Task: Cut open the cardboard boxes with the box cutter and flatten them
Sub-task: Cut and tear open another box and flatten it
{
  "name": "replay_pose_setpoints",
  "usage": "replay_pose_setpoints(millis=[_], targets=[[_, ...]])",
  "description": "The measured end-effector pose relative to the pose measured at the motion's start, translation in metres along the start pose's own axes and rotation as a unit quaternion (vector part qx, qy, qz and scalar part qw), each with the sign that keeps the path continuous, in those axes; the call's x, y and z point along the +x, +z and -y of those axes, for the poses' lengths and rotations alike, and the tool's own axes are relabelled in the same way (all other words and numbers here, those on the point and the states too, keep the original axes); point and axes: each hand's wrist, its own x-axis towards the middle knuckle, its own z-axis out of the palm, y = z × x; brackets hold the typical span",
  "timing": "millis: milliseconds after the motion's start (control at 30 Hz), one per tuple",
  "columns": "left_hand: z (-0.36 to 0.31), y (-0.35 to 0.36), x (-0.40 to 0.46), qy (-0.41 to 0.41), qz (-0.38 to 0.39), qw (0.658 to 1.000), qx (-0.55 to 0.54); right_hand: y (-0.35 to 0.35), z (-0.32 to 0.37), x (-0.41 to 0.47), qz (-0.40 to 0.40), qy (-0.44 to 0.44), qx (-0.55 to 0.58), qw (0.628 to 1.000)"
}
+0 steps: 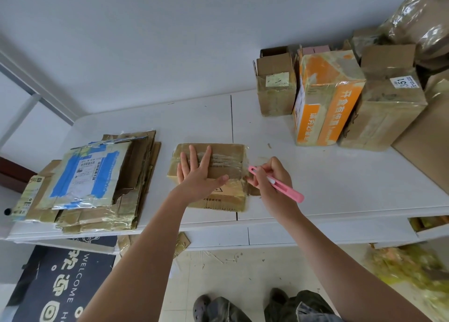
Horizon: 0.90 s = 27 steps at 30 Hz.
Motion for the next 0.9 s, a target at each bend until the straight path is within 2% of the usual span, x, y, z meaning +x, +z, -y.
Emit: replay_pose_setpoints(millis=[333,533,700,900], targets=[[0.000,0.002,0.002,-0.007,-0.010,1.000,-0.009,-0.009,0.005,-0.016,0.048,0.000,-0.028,0.998],[-0.001,0.003,0.002,-0.006,-0.013,1.000,-0.027,-0.007,0.015,0.002,-0.026,-0.013,-0.027,0.999],[0.001,0.003,0.004,-0.006,-0.015,1.000,-0.020,0.007,0.014,0.002,-0.008,-0.054,-0.086,0.995],[0.004,0.005,0.006,-0.006,-0.011,1.000,-0.007,0.004,0.015,-0.012,0.009,-0.059,-0.086,0.994]])
